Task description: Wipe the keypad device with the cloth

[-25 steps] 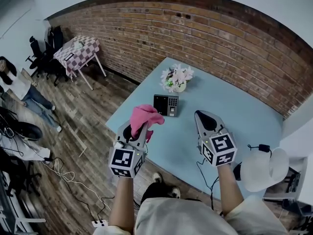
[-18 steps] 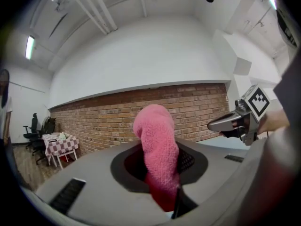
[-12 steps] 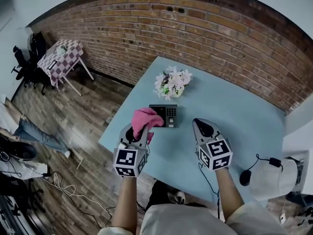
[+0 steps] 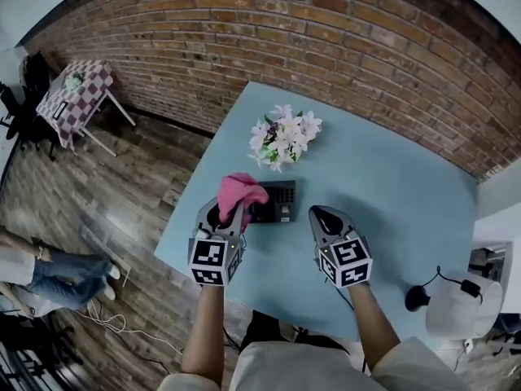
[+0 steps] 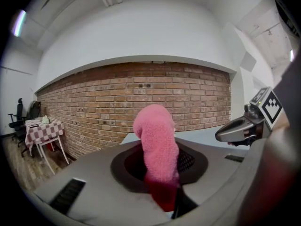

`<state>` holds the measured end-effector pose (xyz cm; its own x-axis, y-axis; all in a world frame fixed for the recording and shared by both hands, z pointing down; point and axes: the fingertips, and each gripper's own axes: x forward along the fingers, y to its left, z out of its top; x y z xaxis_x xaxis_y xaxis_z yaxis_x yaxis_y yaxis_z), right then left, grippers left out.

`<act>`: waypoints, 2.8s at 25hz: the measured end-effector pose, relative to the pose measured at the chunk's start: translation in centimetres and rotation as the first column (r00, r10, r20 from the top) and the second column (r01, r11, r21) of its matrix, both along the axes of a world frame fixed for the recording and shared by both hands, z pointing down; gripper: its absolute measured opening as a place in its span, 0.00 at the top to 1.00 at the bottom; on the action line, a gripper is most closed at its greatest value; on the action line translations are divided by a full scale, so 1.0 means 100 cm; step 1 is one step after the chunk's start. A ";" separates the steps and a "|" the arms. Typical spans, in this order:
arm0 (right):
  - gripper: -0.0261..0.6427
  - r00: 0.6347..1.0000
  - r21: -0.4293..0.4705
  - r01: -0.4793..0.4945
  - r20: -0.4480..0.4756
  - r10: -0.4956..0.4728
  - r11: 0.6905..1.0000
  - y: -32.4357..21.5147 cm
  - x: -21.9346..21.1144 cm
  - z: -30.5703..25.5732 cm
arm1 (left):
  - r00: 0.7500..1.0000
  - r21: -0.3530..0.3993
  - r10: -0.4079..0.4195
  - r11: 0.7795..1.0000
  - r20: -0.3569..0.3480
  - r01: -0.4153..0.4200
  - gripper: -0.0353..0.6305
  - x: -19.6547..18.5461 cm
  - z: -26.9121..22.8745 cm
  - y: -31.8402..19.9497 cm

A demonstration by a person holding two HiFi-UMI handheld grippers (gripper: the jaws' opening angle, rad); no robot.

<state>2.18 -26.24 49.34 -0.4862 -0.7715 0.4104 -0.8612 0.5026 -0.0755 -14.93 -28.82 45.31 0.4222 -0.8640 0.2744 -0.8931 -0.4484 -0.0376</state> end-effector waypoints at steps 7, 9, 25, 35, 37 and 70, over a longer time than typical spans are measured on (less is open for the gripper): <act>0.86 1.000 -0.123 -0.015 0.023 0.018 0.992 -0.018 -0.003 0.048 | 1.000 -0.076 0.018 0.997 0.001 -0.018 0.77 0.001 0.045 -0.030; 0.82 1.000 -0.158 -0.006 0.020 0.009 0.987 -0.021 -0.006 0.064 | 1.000 -0.094 0.022 0.995 0.003 -0.022 0.77 0.002 0.056 -0.034; 0.78 0.999 -0.302 0.040 -0.008 -0.045 0.953 -0.035 -0.033 0.145 | 0.997 -0.154 0.068 0.986 0.024 -0.063 0.76 0.007 0.116 -0.040; 0.78 0.999 -0.292 0.049 0.000 -0.051 0.955 -0.033 -0.034 0.147 | 0.997 -0.211 0.076 0.975 0.032 -0.068 0.76 0.008 0.153 -0.009; 0.78 0.999 -0.290 0.050 0.005 -0.050 0.956 -0.033 -0.034 0.147 | 0.996 -0.229 0.078 0.971 0.037 -0.068 0.76 0.009 0.162 -0.002; 0.77 0.997 -0.286 0.080 0.033 -0.073 0.955 -0.033 -0.037 0.150 | 0.984 -0.256 0.179 0.952 0.015 -0.169 0.76 0.053 0.155 -0.019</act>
<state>-1.50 -29.58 64.30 -0.5505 -0.5832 0.5973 -0.8176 0.5213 -0.2445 -9.66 -30.71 60.84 0.5449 -0.6781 0.4932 -0.8004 -0.5960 0.0648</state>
